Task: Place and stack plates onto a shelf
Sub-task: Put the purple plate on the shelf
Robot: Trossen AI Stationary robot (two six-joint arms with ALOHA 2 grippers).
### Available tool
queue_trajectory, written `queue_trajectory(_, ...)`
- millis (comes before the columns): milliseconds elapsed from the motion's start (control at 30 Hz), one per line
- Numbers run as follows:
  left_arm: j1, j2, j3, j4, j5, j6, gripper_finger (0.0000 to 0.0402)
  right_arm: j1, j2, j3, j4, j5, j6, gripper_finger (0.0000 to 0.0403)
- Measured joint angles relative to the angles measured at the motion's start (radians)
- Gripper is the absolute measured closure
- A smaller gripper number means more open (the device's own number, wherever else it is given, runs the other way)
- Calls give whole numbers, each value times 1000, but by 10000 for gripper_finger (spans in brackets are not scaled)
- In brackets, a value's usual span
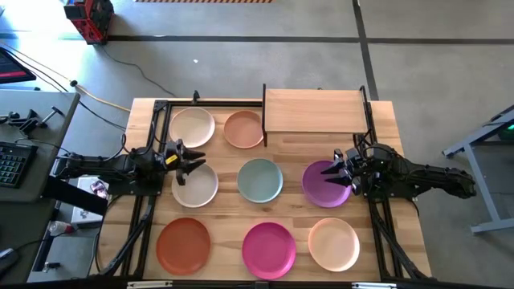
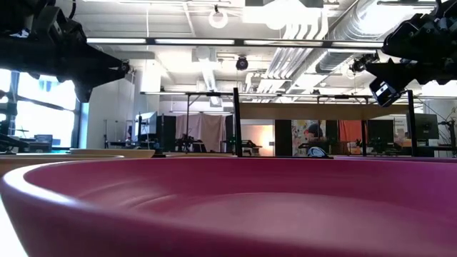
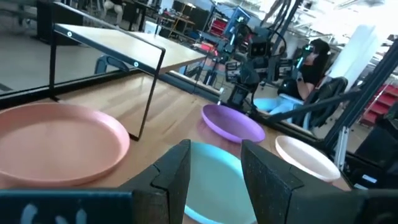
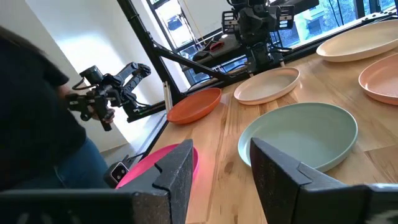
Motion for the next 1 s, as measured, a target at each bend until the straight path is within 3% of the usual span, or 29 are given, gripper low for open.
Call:
queue_trajectory(400,0,0,0,182,-73,-1,271,0,0,0,0,0,0,261)
queue_trajectory(767,0,0,0,308,-74,-2,271,0,0,0,0,0,0,261)
queue_trajectory(1000,0,0,1,431,-142,-1,271,0,0,0,7,41,4,261)
